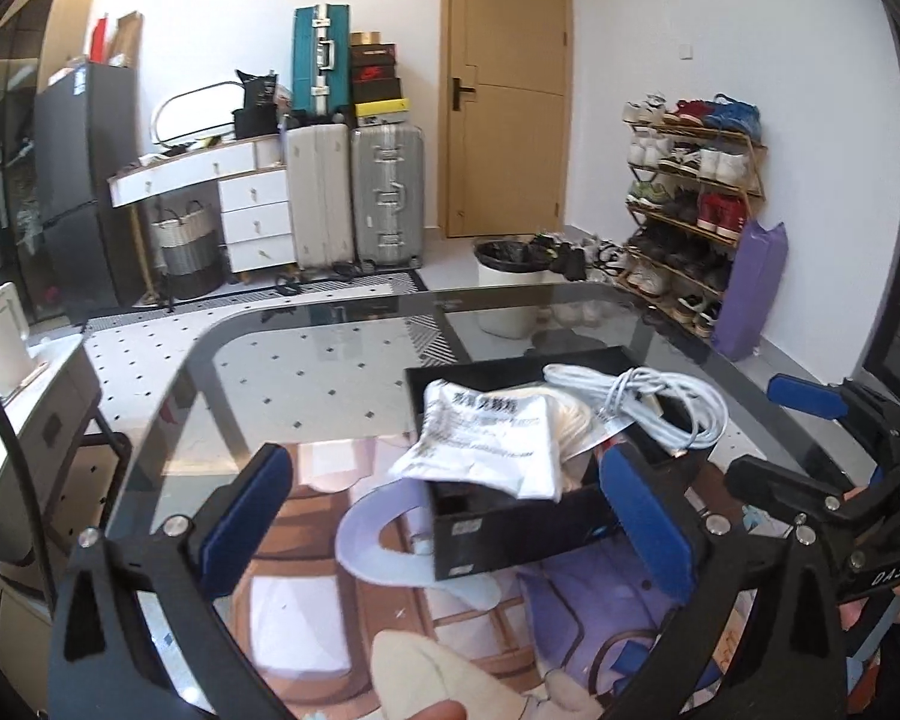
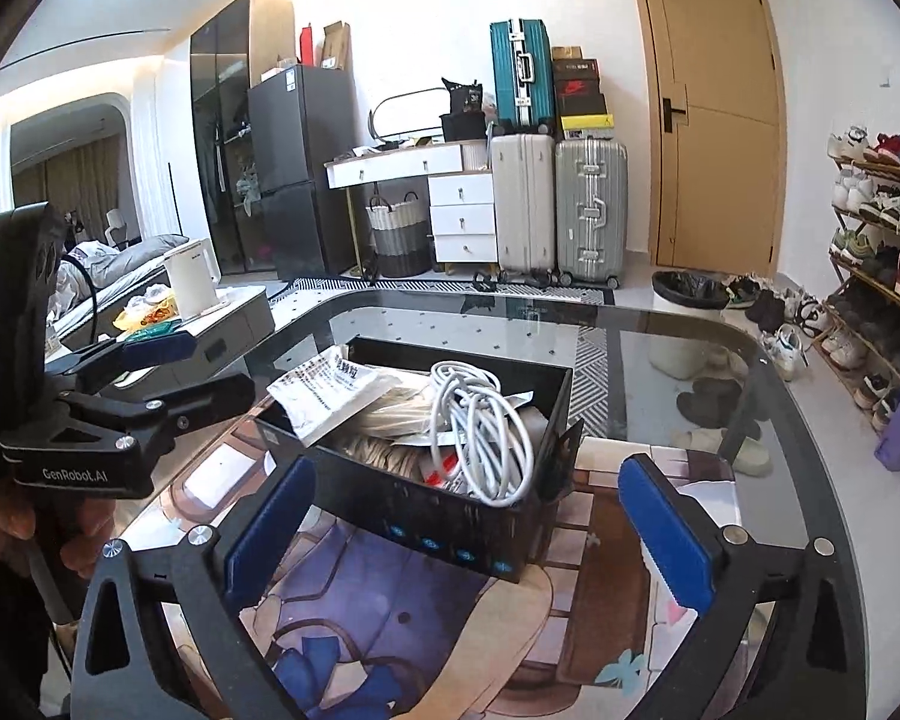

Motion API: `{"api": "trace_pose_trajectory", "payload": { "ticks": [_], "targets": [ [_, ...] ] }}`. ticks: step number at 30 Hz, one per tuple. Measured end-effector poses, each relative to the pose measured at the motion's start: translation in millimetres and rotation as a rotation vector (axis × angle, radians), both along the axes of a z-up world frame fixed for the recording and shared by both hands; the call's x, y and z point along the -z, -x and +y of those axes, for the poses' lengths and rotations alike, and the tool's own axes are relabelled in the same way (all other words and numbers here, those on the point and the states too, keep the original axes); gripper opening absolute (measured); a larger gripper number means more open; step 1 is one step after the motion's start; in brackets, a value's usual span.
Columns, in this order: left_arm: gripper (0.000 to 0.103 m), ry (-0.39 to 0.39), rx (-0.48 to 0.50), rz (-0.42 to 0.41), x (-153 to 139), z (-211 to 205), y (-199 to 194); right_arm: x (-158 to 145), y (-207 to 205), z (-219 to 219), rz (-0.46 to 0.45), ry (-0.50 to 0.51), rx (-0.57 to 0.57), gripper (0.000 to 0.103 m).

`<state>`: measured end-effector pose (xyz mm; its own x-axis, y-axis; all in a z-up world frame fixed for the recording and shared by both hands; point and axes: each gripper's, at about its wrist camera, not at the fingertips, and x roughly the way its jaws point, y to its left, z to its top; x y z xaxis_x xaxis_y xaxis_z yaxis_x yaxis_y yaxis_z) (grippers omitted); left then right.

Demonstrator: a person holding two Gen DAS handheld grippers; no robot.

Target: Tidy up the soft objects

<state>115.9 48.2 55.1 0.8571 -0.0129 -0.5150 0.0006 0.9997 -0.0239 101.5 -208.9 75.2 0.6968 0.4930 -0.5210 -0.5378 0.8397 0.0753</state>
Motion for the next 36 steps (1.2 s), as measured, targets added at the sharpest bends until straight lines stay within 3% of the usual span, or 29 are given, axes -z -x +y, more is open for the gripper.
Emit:
{"api": "trace_pose_trajectory", "payload": {
  "ticks": [18,36],
  "targets": [
    [0.103,-0.002,-0.048,-0.012,35.5,-3.1,32.4,13.9,33.8,-6.1,-0.050,-0.037,-0.009,0.102],
    [0.103,-0.004,-0.042,-0.031,38.7,-5.2,33.3,19.9,46.0,-12.6,-0.086,-0.033,-0.012,0.102]
  ]
}}
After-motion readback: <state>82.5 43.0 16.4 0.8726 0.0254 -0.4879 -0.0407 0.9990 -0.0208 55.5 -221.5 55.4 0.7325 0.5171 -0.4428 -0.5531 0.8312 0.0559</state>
